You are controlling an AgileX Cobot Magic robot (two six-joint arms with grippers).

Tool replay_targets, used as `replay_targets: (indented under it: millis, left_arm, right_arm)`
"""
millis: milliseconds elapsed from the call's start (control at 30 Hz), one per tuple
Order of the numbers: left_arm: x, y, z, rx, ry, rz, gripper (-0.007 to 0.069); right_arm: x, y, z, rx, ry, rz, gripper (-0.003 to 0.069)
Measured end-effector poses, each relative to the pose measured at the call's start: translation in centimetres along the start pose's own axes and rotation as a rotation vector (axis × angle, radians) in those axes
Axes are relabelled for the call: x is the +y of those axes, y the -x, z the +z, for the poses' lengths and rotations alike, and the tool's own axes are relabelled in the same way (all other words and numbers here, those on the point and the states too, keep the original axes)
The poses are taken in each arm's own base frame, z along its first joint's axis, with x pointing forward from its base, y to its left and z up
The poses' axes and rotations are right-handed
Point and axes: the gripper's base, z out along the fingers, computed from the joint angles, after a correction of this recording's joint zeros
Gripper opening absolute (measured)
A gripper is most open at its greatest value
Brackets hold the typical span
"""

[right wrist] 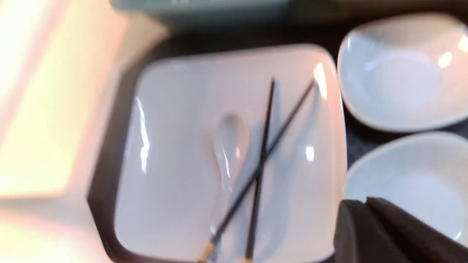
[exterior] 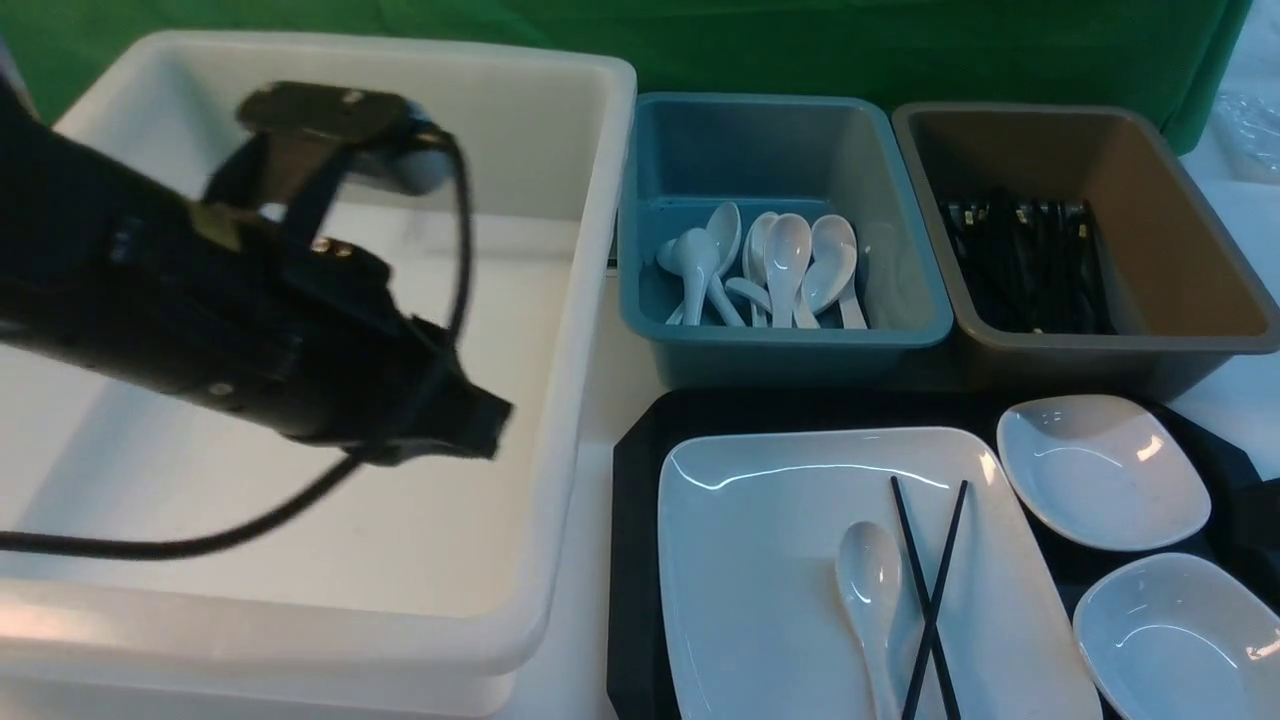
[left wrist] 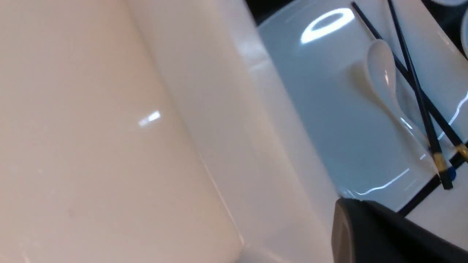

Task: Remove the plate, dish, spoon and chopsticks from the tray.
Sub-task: Use the right arm to grab a pair of chopsticks from the plate

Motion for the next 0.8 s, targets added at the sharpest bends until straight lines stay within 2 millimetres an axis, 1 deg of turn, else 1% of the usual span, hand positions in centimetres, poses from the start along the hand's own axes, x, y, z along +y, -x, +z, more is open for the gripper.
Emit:
replay_targets:
  millis: [67, 100, 133, 200, 233, 300, 400, 433, 467, 533, 567, 600, 633, 800]
  left_arm:
    - [-2.0, 0.5, 0.5, 0.013, -0.033, 0.061, 0.0001]
    - [-2.3, 0.6, 0.6, 0.014, -0.039, 0.075, 0.0001]
    - [-3.6, 0.8, 1.3, 0.027, -0.065, 0.114, 0.0001]
    - [-4.9, 1.0, 2.3, 0.048, -0.090, 0.161, 0.0001]
    - [-5.3, 1.0, 2.8, 0.062, -0.098, 0.181, 0.0001]
    - [-6.2, 0.9, 4.6, 0.105, -0.117, 0.237, 0.0001]
    - [-6.9, 0.7, 6.3, 0.145, -0.127, 0.277, 0.0001]
    - [-7.0, 0.6, 6.8, 0.155, -0.128, 0.287, 0.0001]
    - [-7.0, 0.6, 7.0, 0.160, -0.129, 0.289, 0.0001]
    - [-7.1, 0.6, 8.2, 0.170, -0.125, 0.295, 0.0001]
    - [-7.1, 0.6, 8.3, 0.169, -0.124, 0.295, 0.0001]
    - [-7.0, 0.7, 8.4, 0.162, -0.121, 0.296, 0.0001]
    - [-7.0, 0.8, 8.6, 0.154, -0.118, 0.296, 0.0001]
    - [-7.0, 0.9, 8.6, 0.138, -0.116, 0.298, 0.0001]
  right_arm:
    - [-0.1, 1.1, 2.3, 0.094, -0.015, -0.001, 0.0163]
    - [-0.1, 1.2, 2.5, 0.102, -0.015, -0.002, 0.0179]
    - [-0.2, 1.6, 4.4, 0.171, -0.025, -0.004, 0.0247]
    - [-0.1, 1.8, 6.7, 0.244, -0.032, -0.014, 0.0326]
    - [0.0, 1.9, 7.5, 0.269, -0.033, -0.017, 0.0352]
    - [0.6, 1.9, 9.8, 0.306, -0.028, -0.044, 0.0400]
    - [1.3, 1.8, 12.0, 0.335, -0.025, -0.069, 0.0421]
    - [1.5, 1.8, 13.0, 0.348, -0.026, -0.072, 0.0424]
    - [1.7, 1.6, 13.3, 0.358, -0.025, -0.076, 0.0426]
    - [2.1, 1.4, 15.3, 0.398, -0.031, -0.082, 0.0430]
    - [2.1, 1.5, 15.4, 0.397, -0.031, -0.081, 0.0430]
    - [2.3, 1.5, 15.9, 0.402, -0.032, -0.083, 0.0430]
    - [2.6, 1.6, 16.8, 0.408, -0.032, -0.083, 0.0430]
    - [3.3, 1.7, 18.8, 0.421, -0.033, -0.096, 0.0430]
